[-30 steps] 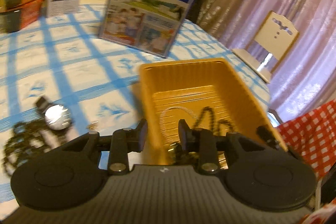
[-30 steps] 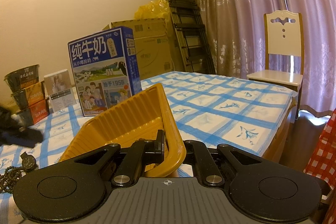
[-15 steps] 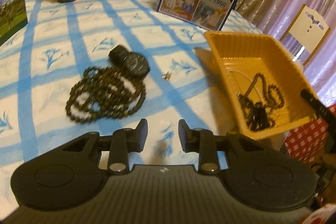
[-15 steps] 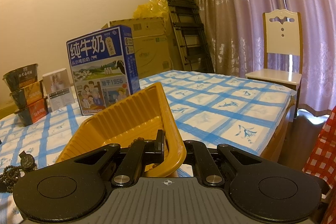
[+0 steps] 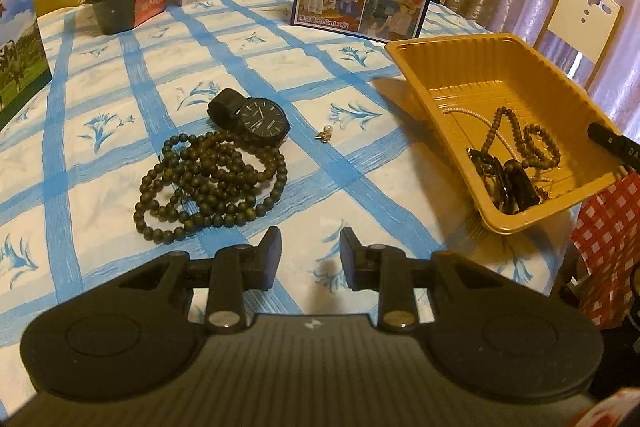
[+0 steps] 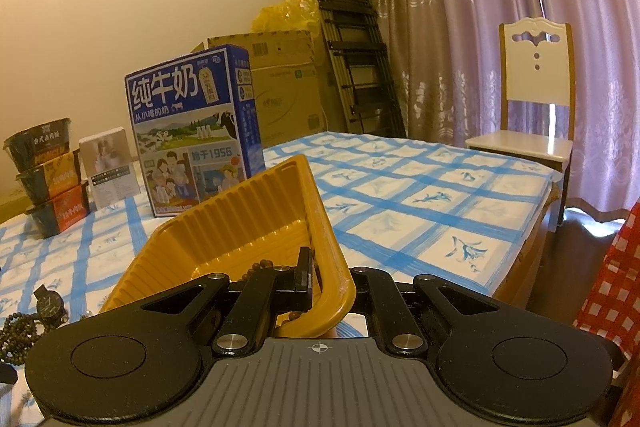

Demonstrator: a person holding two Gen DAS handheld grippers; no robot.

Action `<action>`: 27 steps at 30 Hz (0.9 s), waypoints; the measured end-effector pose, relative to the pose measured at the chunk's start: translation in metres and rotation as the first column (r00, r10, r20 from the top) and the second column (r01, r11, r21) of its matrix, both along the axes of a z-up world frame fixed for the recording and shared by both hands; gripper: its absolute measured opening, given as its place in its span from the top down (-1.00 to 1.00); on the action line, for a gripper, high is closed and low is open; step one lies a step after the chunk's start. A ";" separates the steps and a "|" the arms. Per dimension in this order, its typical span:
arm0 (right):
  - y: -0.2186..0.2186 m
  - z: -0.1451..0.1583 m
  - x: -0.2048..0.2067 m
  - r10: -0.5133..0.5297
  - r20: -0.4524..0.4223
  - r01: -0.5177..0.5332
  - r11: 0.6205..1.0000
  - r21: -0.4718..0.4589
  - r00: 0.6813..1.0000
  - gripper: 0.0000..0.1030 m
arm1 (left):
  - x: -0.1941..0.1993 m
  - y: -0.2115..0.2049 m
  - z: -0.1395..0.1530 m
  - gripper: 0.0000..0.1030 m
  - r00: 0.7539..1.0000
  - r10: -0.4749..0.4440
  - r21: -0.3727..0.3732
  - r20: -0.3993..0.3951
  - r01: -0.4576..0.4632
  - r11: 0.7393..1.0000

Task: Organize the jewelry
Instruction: 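Reach the left tool to the small gold earring and grasp it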

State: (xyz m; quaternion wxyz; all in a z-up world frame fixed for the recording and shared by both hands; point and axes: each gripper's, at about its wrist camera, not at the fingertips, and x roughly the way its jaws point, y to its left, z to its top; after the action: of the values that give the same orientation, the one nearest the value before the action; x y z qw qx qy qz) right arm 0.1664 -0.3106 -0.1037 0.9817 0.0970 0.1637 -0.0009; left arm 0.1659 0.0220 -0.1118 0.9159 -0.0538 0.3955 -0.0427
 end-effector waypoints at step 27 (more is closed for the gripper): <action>0.001 0.001 0.001 -0.001 -0.002 0.001 1.000 -0.001 1.000 0.86 | 0.108 -0.033 -0.026 0.54 0.987 -0.151 0.171 0.055 0.140 0.975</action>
State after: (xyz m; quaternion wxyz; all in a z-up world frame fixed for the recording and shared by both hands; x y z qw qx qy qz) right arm 0.1671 -0.3096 -0.1030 0.9817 0.0964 0.1645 -0.0014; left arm 0.2739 -0.0107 -0.1383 0.9245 0.0537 0.3691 -0.0784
